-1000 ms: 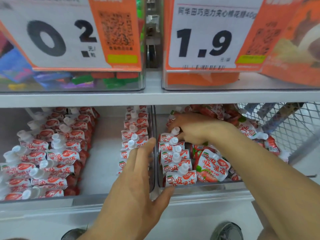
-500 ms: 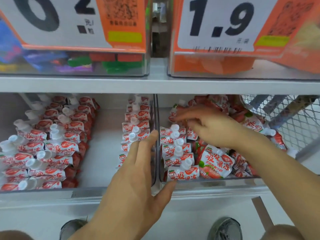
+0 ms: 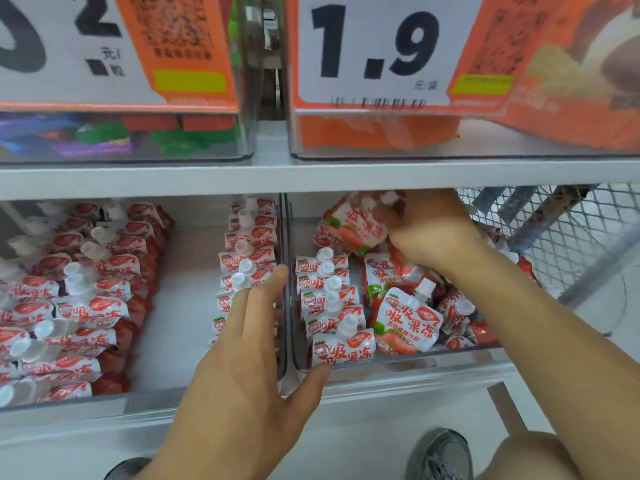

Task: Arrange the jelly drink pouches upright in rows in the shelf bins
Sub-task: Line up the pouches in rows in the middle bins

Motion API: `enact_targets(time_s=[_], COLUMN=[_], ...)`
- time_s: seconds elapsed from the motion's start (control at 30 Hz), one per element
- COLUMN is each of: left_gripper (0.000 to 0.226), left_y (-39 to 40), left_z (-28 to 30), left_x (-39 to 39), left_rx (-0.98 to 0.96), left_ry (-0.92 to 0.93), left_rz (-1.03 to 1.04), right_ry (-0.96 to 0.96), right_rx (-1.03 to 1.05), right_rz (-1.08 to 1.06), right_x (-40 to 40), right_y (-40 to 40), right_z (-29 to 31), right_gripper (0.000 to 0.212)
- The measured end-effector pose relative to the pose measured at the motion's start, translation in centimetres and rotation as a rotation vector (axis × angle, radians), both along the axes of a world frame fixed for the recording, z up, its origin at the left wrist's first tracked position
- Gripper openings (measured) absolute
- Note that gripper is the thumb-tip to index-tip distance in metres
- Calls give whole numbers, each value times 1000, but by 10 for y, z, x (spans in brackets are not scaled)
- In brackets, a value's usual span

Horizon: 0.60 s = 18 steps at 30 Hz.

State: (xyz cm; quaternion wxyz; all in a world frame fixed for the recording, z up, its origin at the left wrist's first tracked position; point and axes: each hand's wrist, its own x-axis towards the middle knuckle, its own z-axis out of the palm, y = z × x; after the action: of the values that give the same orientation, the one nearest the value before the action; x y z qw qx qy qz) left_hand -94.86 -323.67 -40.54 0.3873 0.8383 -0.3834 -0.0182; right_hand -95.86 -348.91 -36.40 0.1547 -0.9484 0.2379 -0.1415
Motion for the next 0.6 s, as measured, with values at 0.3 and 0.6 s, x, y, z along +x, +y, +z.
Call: enact_targets(time_s=[0.3,0.6], left_gripper=[93,93], left_y=[0,1], left_z=[4,-3], left_x=[-2,6], left_rx=[19,52], left_ry=[24,-6], left_rz=[-17,-25], right_ry=[225,367], right_rx=[479,316], right_rz=[467,304], right_x=[38,77], right_y=[7,-26], right_z=[-5,-26], right_gripper=[28,25])
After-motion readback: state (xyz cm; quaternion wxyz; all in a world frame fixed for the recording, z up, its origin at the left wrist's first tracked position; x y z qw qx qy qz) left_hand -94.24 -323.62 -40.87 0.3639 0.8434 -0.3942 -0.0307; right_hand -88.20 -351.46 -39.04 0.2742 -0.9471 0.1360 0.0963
